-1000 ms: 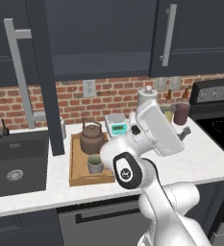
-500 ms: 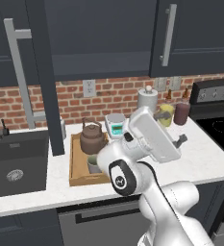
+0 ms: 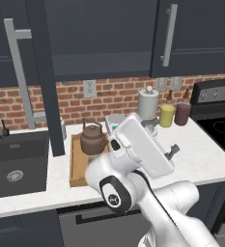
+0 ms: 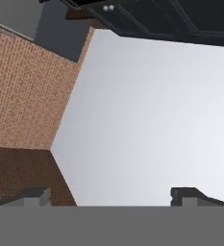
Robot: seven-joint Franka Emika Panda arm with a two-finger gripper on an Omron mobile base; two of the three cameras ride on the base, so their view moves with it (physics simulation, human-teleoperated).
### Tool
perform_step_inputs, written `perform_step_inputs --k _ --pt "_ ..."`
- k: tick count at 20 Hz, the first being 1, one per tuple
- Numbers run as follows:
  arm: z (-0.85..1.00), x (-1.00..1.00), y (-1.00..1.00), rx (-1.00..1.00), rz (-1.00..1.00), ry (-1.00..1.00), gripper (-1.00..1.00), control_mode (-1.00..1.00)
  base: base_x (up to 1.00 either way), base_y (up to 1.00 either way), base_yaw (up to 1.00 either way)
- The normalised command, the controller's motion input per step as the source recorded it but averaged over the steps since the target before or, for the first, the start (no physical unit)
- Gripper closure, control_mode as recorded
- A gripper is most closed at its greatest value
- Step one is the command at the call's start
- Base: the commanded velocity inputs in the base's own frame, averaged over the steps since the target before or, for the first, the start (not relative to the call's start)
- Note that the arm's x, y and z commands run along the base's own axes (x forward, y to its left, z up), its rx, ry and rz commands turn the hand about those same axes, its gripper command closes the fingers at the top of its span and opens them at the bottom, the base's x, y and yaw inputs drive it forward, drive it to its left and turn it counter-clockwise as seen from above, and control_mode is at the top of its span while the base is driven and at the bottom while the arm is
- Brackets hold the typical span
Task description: Pick the kettle from the counter and place it on the tray. Then pick the mug from the cabinet and place it on the tray. Then close the cabinet doors.
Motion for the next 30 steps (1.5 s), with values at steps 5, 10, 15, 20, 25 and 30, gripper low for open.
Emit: perform_step_inputs --k 5,10,15,20,25,30 --pt "-0.03 -0.1 0.33 0.0 0.0 0.32 -1.0 -1.0 0.0 0.0 0.0" --pt "-0.14 0.0 0.3 0.0 0.02 0.33 -1.0 -1.0 0.0 0.0 0.0" --pt "-0.17 0.0 0.25 -0.02 0.03 0.31 -1.0 -1.0 0.0 0.0 0.0" --pt "-0.23 0.0 0.21 -0.01 0.03 0.19 -1.0 -1.0 0.0 0.0 0.0" --pt "-0.21 0.02 0.19 0.0 0.09 0.13 -1.0 -1.0 0.0 0.0 0.0" --pt "-0.04 0.15 0.32 0.0 0.15 0.16 -1.0 -1.0 0.0 0.0 0.0"
